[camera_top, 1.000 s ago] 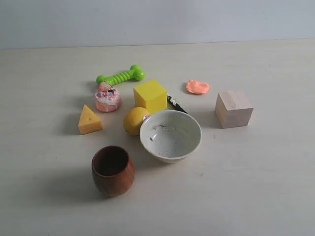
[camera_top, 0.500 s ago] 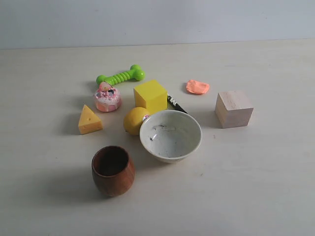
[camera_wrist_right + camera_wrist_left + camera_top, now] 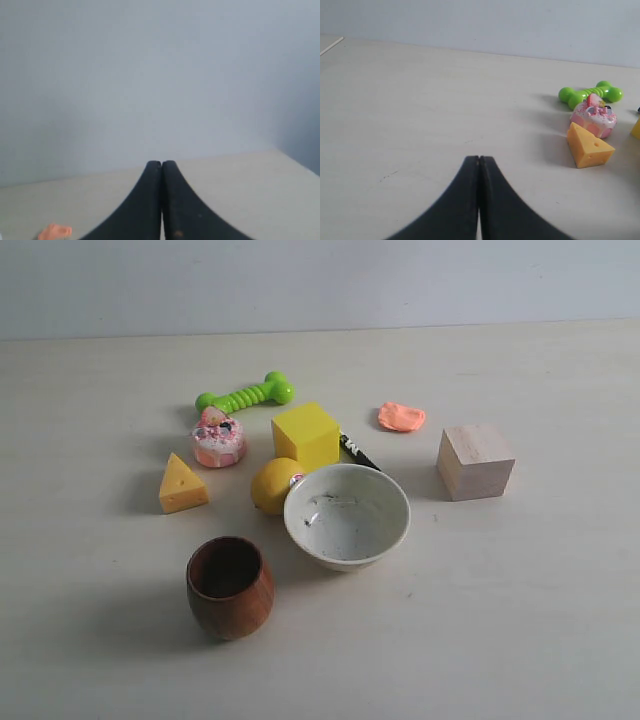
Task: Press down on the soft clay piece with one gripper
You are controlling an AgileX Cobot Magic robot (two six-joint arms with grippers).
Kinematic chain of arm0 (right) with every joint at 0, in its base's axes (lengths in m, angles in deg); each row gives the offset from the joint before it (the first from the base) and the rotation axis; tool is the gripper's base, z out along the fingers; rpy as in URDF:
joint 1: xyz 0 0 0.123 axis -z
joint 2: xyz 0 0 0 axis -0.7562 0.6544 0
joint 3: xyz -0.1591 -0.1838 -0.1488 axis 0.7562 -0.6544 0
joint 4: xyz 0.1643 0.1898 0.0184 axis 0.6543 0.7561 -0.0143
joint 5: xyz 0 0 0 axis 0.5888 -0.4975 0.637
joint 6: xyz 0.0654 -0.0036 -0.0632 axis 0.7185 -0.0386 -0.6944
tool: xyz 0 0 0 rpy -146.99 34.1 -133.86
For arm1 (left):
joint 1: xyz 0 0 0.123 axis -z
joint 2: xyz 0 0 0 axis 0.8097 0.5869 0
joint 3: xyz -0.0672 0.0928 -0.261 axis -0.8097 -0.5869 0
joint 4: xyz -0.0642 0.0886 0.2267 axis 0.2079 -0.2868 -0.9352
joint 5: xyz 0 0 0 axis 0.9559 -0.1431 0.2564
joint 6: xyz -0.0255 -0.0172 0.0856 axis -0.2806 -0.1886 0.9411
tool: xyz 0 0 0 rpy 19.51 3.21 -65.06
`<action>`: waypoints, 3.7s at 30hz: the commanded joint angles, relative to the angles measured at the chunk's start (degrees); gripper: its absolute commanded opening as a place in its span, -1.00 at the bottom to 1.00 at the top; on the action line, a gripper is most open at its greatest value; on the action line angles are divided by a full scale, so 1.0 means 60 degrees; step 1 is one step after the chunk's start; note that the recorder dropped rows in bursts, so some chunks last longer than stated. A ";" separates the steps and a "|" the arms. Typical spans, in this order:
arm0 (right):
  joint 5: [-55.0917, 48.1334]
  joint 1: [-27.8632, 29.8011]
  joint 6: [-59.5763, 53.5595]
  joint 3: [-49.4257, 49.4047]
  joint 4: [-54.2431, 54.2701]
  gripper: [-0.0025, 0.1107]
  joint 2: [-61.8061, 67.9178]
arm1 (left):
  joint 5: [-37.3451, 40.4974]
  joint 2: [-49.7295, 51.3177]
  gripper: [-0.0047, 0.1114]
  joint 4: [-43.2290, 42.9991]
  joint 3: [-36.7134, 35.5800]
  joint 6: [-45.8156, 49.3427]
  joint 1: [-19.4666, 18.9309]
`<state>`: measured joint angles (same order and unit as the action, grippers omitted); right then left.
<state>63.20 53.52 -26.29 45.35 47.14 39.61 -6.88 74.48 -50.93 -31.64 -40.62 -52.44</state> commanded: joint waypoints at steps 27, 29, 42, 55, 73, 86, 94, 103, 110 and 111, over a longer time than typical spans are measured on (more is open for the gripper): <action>-0.0280 0.0041 0.1659 0.3385 -0.0047 -0.96 0.1022 | -0.0081 -0.0067 -0.92 0.0073 -0.0004 0.0052 0.0054; -0.1279 0.0041 0.1601 0.4241 -0.0047 -0.96 0.1701 | -0.0081 -0.0067 -0.92 0.0073 -0.0004 0.0052 0.0054; -0.3380 0.0041 -0.1471 0.8361 0.0948 -0.96 0.5354 | -0.0081 -0.0067 -0.92 0.0073 -0.0004 0.0052 0.0054; -0.6298 -0.1359 -0.2962 1.1678 0.2324 -0.96 1.0545 | -0.0081 -0.0067 -0.92 0.0073 -0.0004 0.0052 0.0054; -0.7656 -0.3848 -0.0547 1.4222 -0.1072 -0.96 1.6922 | -0.0081 -0.0067 -0.92 0.0073 -0.0004 0.0052 0.0054; -0.6788 -0.3848 -0.0095 1.4222 -0.0514 -0.96 1.7599 | -0.0081 -0.0067 -0.92 0.0073 -0.0004 0.0052 0.0054; -0.6930 -0.3848 -0.0095 1.4653 -0.0788 -0.96 1.8451 | -0.0081 -0.0067 -0.92 0.0073 -0.0004 0.0052 0.0054; -0.8754 -0.3848 -0.0067 1.7228 -0.0786 -0.96 2.0030 | -0.0081 -0.0067 -0.92 0.0073 -0.0004 0.0052 0.0054; -0.9821 -0.3848 -0.0095 1.8684 -0.0827 -0.96 2.1305 | -0.0081 -0.0067 -0.92 0.0073 -0.0004 0.0052 0.0054; -0.9843 -0.3848 -0.0095 1.8755 -0.0827 -0.96 2.1422 | -0.0081 -0.0067 -0.92 0.0073 -0.0004 0.0052 0.0054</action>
<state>5.79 30.55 -26.88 155.84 42.80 165.93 -6.88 74.48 -50.93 -31.64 -40.62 -52.44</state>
